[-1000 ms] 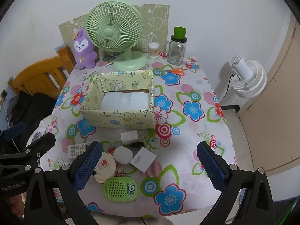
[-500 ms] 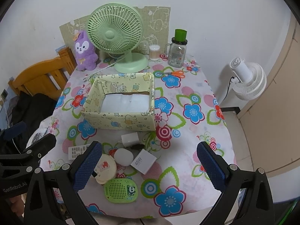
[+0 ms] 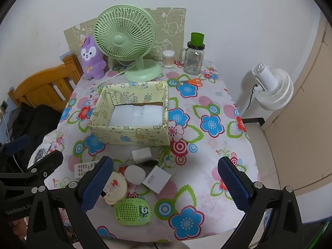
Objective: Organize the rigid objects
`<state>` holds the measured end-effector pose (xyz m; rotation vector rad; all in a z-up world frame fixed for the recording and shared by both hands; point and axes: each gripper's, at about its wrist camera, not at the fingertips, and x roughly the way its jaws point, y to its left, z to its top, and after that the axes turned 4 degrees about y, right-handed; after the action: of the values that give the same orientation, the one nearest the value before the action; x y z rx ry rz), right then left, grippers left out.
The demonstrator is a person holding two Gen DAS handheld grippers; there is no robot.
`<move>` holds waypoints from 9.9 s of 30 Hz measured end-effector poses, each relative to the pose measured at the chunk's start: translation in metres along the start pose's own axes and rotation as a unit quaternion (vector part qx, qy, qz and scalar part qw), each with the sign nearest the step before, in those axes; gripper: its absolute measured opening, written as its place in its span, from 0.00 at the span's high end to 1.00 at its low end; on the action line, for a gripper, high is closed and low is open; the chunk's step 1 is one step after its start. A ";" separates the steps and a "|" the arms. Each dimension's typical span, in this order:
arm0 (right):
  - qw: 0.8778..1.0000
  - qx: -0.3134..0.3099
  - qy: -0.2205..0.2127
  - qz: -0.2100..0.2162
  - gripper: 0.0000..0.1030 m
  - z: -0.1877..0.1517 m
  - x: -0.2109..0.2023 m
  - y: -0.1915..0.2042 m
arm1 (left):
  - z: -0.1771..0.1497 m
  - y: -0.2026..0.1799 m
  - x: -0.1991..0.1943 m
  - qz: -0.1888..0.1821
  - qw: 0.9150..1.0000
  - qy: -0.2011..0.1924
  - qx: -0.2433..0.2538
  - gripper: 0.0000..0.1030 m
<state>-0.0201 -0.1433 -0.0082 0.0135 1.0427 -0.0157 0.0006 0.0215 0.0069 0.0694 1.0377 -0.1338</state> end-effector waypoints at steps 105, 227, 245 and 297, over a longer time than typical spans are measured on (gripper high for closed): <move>0.985 0.061 0.158 0.008 0.12 -0.055 0.198 -0.004 | -0.046 0.038 0.203 -0.025 0.983 0.163 0.082 0.28; 0.997 -0.003 0.049 0.051 0.50 0.109 0.123 0.012 | 0.113 -0.001 0.117 -0.049 0.998 0.050 0.006 0.55; 0.994 -0.003 0.107 0.039 0.50 0.112 0.181 0.015 | 0.108 0.004 0.180 -0.055 0.992 0.115 0.009 0.55; 0.996 0.001 0.072 0.049 0.23 0.103 0.155 0.004 | 0.090 0.017 0.161 -0.039 0.994 0.098 0.006 0.23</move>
<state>0.1471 -0.1421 -0.0898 0.0691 1.1852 0.0735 0.1610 0.0147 -0.0865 0.0544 1.2368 -0.2080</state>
